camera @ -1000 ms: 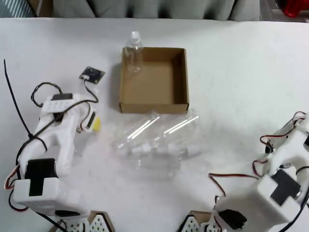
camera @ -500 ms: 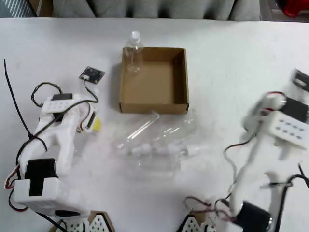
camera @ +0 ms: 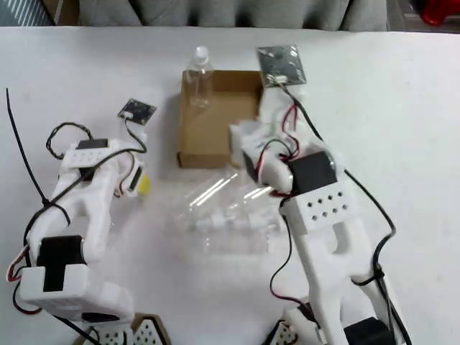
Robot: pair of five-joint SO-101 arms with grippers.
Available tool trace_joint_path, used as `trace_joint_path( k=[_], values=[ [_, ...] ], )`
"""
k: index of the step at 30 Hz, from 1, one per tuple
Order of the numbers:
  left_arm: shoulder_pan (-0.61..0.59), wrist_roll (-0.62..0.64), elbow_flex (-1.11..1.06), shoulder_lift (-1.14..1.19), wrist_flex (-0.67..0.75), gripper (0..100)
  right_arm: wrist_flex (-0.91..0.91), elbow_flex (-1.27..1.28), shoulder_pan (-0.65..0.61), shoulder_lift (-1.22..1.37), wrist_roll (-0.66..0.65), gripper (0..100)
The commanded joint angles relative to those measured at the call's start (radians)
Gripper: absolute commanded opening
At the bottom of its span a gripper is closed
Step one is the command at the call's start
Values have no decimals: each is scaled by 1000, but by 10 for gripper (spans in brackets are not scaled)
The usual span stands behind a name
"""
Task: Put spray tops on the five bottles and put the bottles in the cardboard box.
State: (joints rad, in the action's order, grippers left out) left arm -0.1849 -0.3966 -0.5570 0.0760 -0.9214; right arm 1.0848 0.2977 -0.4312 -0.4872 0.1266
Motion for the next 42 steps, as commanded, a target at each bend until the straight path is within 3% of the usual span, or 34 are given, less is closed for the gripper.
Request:
trace_joint_path(
  k=[1,9,25,29,42],
  values=[
    [18,-15,6,-51,21,20,-297,-12,-84,-15,-11,16],
    [18,-15,6,-51,21,20,-687,-15,-182,-24,-12,16],
    [7,-3,6,-74,2,20,-740,21,-191,-188,-12,16],
    [8,81,-28,-173,8,20,-745,20,-156,-208,-12,16],
    [-27,92,-68,-723,8,24,-874,17,-93,-208,-12,16]
  ],
)
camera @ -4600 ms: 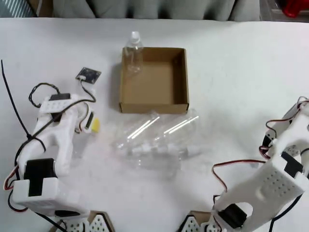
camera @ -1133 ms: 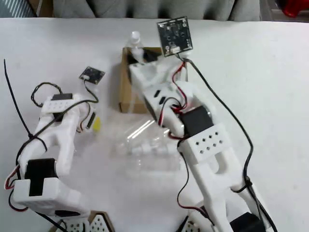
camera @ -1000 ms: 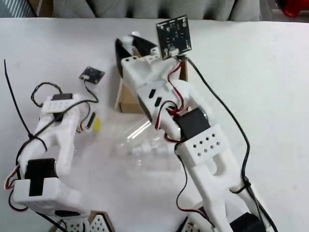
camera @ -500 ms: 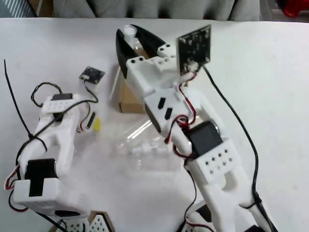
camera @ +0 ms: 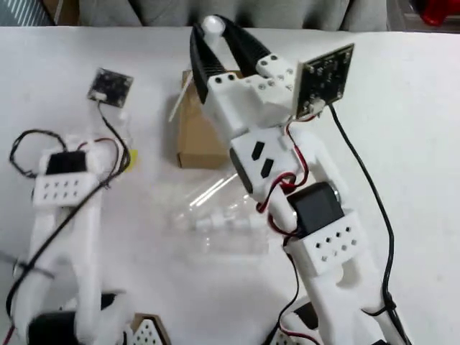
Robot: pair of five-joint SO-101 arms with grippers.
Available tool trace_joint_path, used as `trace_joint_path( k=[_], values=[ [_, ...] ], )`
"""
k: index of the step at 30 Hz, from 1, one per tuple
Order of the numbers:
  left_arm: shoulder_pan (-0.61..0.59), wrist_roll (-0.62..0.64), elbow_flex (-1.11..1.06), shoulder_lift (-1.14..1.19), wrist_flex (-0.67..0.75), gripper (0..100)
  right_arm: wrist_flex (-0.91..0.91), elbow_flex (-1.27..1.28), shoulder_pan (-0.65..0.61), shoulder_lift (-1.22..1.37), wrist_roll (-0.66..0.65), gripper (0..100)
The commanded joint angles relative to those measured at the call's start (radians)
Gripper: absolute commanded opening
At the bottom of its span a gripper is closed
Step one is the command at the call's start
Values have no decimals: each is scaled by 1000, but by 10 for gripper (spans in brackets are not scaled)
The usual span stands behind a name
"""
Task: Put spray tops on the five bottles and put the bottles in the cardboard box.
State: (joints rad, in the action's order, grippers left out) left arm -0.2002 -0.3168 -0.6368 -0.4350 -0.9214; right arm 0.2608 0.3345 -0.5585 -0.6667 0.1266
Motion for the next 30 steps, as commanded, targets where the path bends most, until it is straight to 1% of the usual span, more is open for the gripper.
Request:
trace_joint_path(
  k=[1,4,7,10,12,17,22,25,30],
  values=[
    [2,12,11,-254,3,23,-62,-18,44,-27,-12,16],
    [30,29,-21,-366,-9,23,-111,-18,71,-27,-12,16],
    [56,161,-97,-463,17,23,-156,-21,107,-27,-11,16],
    [71,282,-199,-562,117,22,-245,-17,127,-18,-9,16],
    [91,316,-287,-628,204,21,-292,-14,134,-16,-8,16],
    [185,325,-493,-803,373,21,-314,-5,125,-16,-5,16],
    [252,324,-598,-944,433,21,-381,37,85,-15,-5,16],
    [278,324,-632,-970,462,21,-378,43,45,-15,-11,16],
    [317,328,-695,-975,615,21,-384,35,41,33,-11,16]
  ],
)
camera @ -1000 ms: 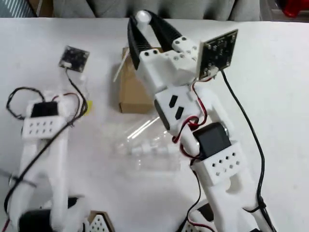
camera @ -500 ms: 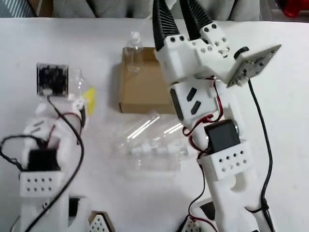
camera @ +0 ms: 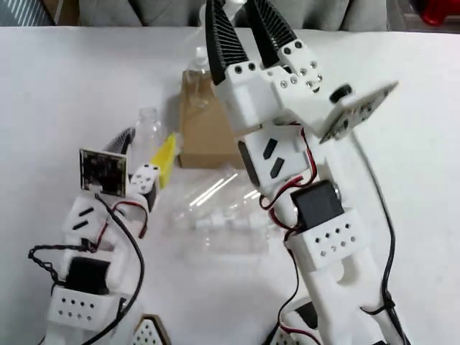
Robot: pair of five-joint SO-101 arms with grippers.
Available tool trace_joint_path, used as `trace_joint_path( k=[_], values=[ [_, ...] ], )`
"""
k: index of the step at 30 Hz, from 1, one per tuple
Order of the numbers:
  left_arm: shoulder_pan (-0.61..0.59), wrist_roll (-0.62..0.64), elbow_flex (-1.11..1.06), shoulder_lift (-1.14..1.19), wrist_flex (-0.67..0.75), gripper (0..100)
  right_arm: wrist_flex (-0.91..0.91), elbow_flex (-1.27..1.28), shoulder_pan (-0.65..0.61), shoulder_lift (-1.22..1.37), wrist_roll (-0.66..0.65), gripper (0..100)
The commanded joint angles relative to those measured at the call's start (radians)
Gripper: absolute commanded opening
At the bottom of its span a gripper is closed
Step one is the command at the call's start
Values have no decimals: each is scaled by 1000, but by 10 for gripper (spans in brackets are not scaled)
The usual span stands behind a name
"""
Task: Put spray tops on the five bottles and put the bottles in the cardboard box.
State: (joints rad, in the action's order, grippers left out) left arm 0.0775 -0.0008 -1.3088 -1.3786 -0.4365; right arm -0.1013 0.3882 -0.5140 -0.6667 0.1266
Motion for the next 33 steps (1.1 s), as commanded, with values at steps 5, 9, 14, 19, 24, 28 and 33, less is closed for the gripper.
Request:
trace_joint_path(
  k=[5,9,14,19,24,28,33],
  values=[
    [33,9,-117,-33,241,21,-76,-26,-4,114,-11,16],
    [31,6,-187,-33,330,21,-79,-28,-8,142,-12,16],
    [-1,5,-232,-35,358,21,117,-107,-2,156,-61,15],
    [-31,8,-232,-35,377,21,383,-264,-5,202,-35,15],
    [-24,12,-235,-36,391,21,269,-245,12,229,15,15],
    [7,14,-261,-116,384,21,150,-186,25,214,14,15],
    [99,6,-385,-335,328,21,134,-155,18,177,15,15]
  ],
)
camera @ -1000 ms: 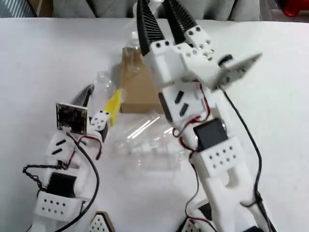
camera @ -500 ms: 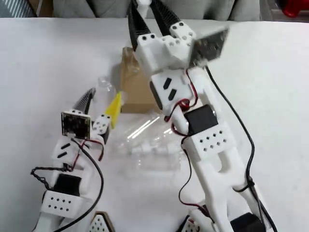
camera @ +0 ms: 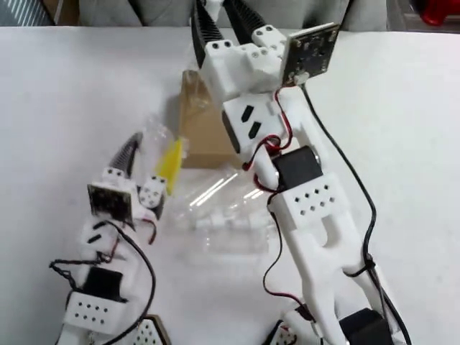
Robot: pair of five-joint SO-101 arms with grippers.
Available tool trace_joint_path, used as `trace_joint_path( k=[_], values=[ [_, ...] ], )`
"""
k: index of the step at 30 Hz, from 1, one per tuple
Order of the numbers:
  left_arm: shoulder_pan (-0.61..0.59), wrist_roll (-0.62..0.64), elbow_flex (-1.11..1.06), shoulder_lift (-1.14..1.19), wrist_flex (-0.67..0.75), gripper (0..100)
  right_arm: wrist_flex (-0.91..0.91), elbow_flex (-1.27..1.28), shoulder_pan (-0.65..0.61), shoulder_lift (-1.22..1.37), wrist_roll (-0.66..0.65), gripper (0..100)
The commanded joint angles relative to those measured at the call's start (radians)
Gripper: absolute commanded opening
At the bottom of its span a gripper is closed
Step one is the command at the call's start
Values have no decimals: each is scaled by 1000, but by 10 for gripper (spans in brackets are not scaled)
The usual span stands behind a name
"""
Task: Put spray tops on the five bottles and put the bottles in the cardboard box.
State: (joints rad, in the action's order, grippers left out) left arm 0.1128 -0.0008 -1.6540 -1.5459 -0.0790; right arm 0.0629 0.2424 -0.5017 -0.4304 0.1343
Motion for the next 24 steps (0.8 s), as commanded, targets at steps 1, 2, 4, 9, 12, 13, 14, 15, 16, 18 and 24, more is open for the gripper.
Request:
trace_joint_path(
  k=[1,2,4,9,12,13,14,15,16,18,24],
  values=[
    [68,6,-43,-208,-63,21,-28,-8,2,-67,8,15],
    [68,6,-41,-248,-106,21,-27,-6,-5,-76,8,15],
    [65,6,-32,-295,-184,21,22,-6,-15,-101,5,15],
    [64,5,-38,-266,-230,21,174,-12,-65,-213,2,15],
    [64,5,-38,-263,-236,21,232,-12,-101,-265,2,15],
    [64,5,-38,-263,-238,21,246,-12,-110,-275,0,15],
    [64,5,-38,-263,-238,21,259,-14,-116,-278,0,15],
    [64,5,-38,-263,-238,21,268,-14,-122,-278,-9,15],
    [64,5,-38,-262,-239,21,274,-14,-124,-278,-37,15],
    [64,5,-38,-262,-242,21,298,-14,-130,-278,-103,15],
    [64,5,-38,-262,-267,21,335,-14,-131,-278,-155,15]
  ],
)
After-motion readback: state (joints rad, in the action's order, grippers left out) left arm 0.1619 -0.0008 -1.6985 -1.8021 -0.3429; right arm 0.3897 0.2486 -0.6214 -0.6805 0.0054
